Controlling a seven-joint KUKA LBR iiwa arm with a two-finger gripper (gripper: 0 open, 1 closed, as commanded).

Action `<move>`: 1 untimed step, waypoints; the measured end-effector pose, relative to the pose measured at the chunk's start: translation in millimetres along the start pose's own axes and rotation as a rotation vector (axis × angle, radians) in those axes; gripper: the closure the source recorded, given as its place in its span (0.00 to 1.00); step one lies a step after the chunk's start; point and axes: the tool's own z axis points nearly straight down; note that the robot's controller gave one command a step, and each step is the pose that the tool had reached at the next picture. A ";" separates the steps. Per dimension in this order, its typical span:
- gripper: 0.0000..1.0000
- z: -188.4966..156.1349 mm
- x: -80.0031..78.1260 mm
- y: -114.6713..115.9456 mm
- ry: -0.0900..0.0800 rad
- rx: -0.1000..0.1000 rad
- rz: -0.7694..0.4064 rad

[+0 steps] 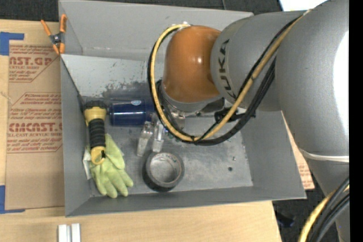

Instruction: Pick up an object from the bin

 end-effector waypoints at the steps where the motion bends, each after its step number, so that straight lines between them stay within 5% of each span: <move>1: 1.00 -11.5 -5.9 -38.9 0.002 0.002 -0.129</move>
Offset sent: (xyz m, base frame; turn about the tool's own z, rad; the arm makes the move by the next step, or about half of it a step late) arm 0.0000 0.0000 0.0000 0.0000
